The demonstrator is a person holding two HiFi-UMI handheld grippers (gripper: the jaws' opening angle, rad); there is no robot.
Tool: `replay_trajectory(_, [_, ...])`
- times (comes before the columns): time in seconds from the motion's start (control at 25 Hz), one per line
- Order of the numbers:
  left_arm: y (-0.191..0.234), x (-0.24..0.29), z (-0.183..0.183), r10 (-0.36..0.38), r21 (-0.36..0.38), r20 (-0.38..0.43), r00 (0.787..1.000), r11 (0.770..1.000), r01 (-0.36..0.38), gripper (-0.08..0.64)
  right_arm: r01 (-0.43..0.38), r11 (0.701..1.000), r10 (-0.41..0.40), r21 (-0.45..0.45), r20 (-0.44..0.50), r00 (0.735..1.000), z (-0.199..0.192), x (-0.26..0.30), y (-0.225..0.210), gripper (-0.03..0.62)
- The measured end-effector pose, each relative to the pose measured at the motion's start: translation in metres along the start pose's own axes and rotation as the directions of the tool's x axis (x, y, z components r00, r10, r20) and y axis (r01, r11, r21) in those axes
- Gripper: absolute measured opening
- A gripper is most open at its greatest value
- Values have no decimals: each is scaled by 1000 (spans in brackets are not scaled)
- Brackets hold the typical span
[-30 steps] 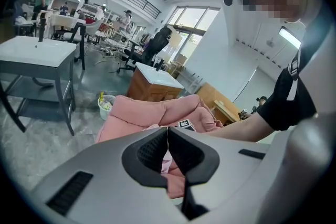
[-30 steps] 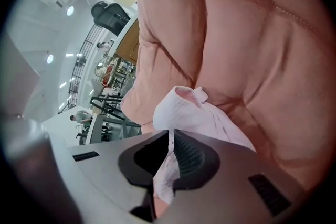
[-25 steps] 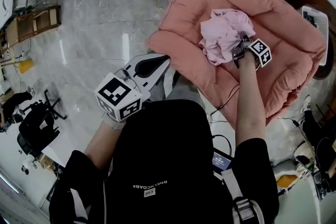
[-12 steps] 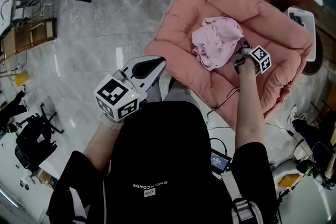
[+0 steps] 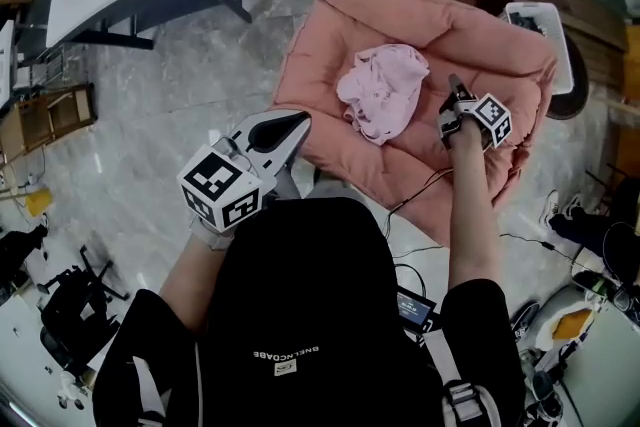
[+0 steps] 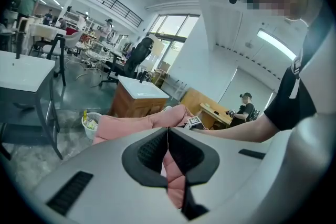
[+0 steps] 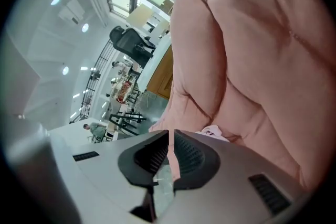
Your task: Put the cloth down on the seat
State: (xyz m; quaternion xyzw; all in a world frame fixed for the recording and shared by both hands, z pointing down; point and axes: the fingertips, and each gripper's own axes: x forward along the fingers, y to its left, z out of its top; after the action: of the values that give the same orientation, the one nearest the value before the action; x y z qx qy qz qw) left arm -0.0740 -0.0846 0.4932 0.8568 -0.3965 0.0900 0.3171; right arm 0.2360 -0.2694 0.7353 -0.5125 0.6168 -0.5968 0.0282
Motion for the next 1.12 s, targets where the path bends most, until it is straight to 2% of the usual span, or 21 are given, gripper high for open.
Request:
replay_trajectory(0.28, [-17, 16, 25, -82, 49, -1, 997, 995, 82, 15, -98, 995, 95, 37, 86, 992, 21, -55, 41, 27])
replay_trajectory(0.48, [-33, 31, 45, -160, 106, -23, 987, 981, 161, 15, -183, 983, 178, 21, 162, 971, 36, -103, 82, 27])
replay_trajectory(0.64, [-42, 43, 58, -210, 141, -37, 977, 967, 213, 15, -254, 967, 251, -16, 220, 943, 44, -138, 116, 26])
replay_trajectory(0.84, [-58, 57, 77, -280, 187, -58, 958, 940, 286, 15, -341, 938, 345, -64, 290, 893, 43, -189, 164, 26])
replay_trajectory(1.12, [-87, 77, 92, -380, 237, -94, 920, 889, 392, 15, -341, 927, 376, -157, 396, 838, 40, -262, 203, 26])
